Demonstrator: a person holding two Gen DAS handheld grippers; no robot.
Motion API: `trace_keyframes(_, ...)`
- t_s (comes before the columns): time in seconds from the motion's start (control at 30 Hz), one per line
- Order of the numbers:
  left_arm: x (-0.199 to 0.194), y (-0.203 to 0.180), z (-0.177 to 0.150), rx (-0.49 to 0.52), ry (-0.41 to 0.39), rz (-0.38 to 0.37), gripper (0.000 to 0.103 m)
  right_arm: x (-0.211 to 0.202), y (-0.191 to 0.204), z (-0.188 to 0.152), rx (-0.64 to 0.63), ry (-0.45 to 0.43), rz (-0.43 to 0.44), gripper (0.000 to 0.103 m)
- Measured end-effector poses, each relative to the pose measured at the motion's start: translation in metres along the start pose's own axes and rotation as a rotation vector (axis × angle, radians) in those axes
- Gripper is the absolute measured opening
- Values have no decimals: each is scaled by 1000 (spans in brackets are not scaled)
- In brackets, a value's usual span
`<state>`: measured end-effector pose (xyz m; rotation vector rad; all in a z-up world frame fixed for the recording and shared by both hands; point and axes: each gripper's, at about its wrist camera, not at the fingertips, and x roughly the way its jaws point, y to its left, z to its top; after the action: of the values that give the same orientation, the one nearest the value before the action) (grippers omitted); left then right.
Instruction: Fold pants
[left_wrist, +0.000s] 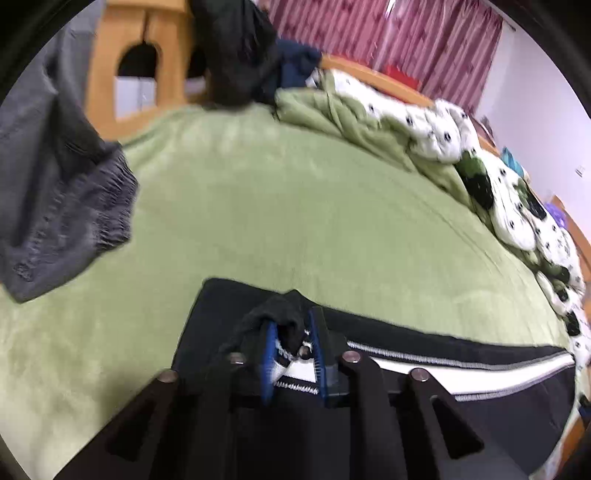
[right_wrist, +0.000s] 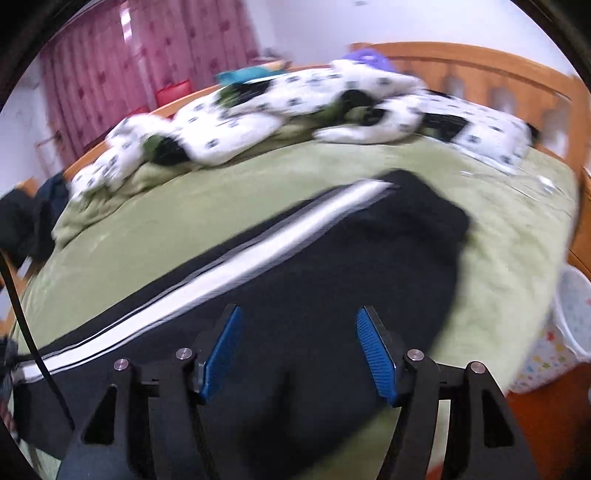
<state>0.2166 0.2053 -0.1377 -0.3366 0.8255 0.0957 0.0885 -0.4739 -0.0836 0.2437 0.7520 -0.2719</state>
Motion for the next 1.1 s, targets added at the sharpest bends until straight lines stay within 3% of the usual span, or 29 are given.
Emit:
trace_keyframes(0.07, -3, 10, -7, -4, 2, -2, 41, 12, 36, 6, -63, 7, 38, 64)
trace_keyframes(0.1, -5, 13, -11, -8, -5, 1, 59, 15, 49, 7, -86, 4, 52, 64)
trace_keyframes(0.13, -8, 19, -15, -15, -14, 0, 68, 18, 63, 8, -109, 0, 64, 64)
trace_keyframes(0.3, -8, 34, -13, -23, -33, 20, 68, 33, 122, 6, -221, -3, 107, 64)
trace_keyframes(0.4, 6, 37, 0, -40, -16, 10, 65, 41, 143, 0, -278, 32, 123, 64)
trace_keyframes(0.43, 12, 36, 3, -44, -9, -11, 59, 44, 148, -1, -302, 38, 122, 64)
trace_keyframes(0.47, 18, 36, 7, -44, 0, -25, 50, 44, 152, -1, -322, 34, 120, 64)
trace_keyframes(0.5, 27, 33, 10, -40, 20, -7, 26, 45, 154, 0, -337, 30, 120, 64)
trace_keyframes(0.53, 35, 30, 13, -23, 29, 48, 18, 46, 155, 1, -353, 25, 120, 64)
trace_keyframes(0.57, 36, 30, 14, -17, 14, 69, 18, 48, 157, 4, -369, 22, 116, 64)
trace_keyframes(0.63, 14, 36, 16, -53, -118, 40, 18, 53, 159, 12, -397, 23, 111, 64)
trace_keyframes(0.7, 6, 39, 21, -60, -143, 27, 18, 59, 158, 20, -433, 27, 146, 64)
trace_keyframes(0.87, 44, 44, 10, -69, -21, 126, 18, 96, 162, 29, -511, 51, 185, 68)
trace_keyframes(1.1, 45, 43, 11, -49, -18, 148, 19, 147, 181, 24, -579, 152, 161, 68)
